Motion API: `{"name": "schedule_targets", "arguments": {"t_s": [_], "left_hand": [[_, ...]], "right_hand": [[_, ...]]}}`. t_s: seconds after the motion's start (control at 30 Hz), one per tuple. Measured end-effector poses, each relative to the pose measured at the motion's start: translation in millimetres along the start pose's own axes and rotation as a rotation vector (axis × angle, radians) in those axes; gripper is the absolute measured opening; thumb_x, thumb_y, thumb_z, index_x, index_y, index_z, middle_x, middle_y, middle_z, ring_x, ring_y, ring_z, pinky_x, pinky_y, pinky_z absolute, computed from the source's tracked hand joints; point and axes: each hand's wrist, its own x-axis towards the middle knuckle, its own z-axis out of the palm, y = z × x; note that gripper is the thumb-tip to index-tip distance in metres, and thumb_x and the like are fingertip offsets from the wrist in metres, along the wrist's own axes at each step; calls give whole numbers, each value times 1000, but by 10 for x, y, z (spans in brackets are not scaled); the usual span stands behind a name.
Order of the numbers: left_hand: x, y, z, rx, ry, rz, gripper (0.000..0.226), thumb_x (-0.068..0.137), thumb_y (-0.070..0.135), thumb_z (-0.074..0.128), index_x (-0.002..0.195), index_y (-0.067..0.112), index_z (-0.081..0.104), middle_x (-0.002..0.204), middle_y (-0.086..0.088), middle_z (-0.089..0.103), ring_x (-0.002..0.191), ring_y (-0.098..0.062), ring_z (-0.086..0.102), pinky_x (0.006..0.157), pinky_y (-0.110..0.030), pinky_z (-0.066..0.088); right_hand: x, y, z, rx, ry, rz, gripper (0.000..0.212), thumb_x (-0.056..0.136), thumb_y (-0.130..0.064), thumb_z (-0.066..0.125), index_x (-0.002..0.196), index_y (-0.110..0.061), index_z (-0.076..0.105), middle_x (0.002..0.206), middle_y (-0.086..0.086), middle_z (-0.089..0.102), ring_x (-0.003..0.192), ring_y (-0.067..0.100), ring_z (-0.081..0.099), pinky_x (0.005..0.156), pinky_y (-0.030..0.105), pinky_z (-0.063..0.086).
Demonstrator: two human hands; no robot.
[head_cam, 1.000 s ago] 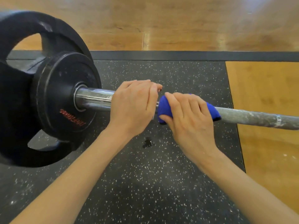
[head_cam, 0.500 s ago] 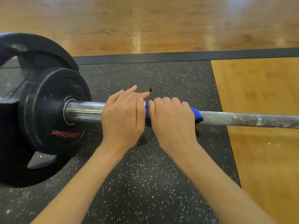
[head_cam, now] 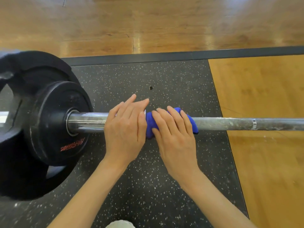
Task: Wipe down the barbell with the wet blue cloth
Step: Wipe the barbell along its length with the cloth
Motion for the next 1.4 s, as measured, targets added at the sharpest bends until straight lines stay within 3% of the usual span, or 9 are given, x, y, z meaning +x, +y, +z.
{"name": "schedule_targets", "arguments": {"t_s": [0.07, 0.23, 0.53, 0.67, 0.8, 1.0, 1.13, 1.27, 1.4], "left_hand": [[-56, 26, -30, 10, -23, -1, 60, 111, 28, 13, 128, 9, 66, 128, -1, 69, 136, -22, 54, 111, -40, 36], [-125, 108, -161, 10, -99, -4, 50, 110, 25, 22, 139, 6, 58, 141, -4, 61, 146, -25, 40, 125, -42, 11], [-94, 341, -45, 121, -160, 164, 49, 111, 24, 24, 145, 2, 52, 150, -9, 52, 148, -28, 37, 126, -44, 15], [-120, 284, -34, 87, -137, 166, 46, 111, 22, 27, 144, 2, 54, 148, -9, 54, 143, -28, 45, 122, -44, 28], [-107, 301, -18, 54, -142, 155, 44, 110, 22, 32, 143, 6, 56, 147, -5, 56, 138, -26, 51, 118, -44, 35], [-124, 298, -18, 29, -137, 164, 42, 109, 24, 37, 140, 10, 60, 146, -1, 57, 136, -24, 52, 116, -44, 36], [-123, 324, 0, 27, -119, 140, 36, 105, 22, 46, 135, 11, 65, 144, 1, 59, 133, -24, 54, 114, -45, 39], [-140, 326, -25, 34, -134, 138, 37, 105, 23, 45, 135, 12, 65, 145, 1, 58, 134, -25, 53, 116, -44, 36], [-155, 318, -42, 40, -143, 168, 35, 105, 23, 47, 132, 12, 67, 143, 1, 60, 132, -25, 54, 118, -41, 31]], "right_hand": [[44, 7, -1, -6, -7, -20, 29, 105, -23, 41, 113, -12, 67, 111, 3, 68, 110, 28, 61, 109, 44, 39], [328, -119, -10, -195, -5, 13, 39, 101, -22, 28, 77, -22, 59, 63, -4, 54, 57, 19, 36, 57, 34, 25], [-33, 167, -120, -44, 125, 195, 36, 110, -28, 37, 98, -15, 69, 94, -1, 65, 90, 25, 56, 90, 41, 40], [-106, 466, -166, -36, 81, -70, 31, 109, -27, 44, 111, -12, 70, 103, 2, 67, 95, 27, 62, 94, 42, 45], [-166, 466, -196, -79, 135, 158, 34, 109, -28, 39, 111, -13, 69, 107, 2, 66, 103, 29, 59, 104, 47, 39], [-198, 657, -215, -97, 83, -76, 39, 111, -32, 35, 121, -14, 67, 114, 1, 66, 110, 26, 62, 109, 45, 39], [-177, 441, -150, -86, 140, 182, 40, 110, -36, 36, 114, -16, 70, 113, 1, 66, 111, 29, 58, 110, 50, 35], [-156, 535, -168, -75, 110, -39, 39, 110, -35, 37, 115, -14, 70, 109, 1, 67, 105, 26, 60, 106, 45, 38], [-229, 641, -220, -79, 145, 141, 39, 110, -33, 35, 117, -14, 69, 114, 3, 65, 111, 29, 56, 109, 49, 34]]}}
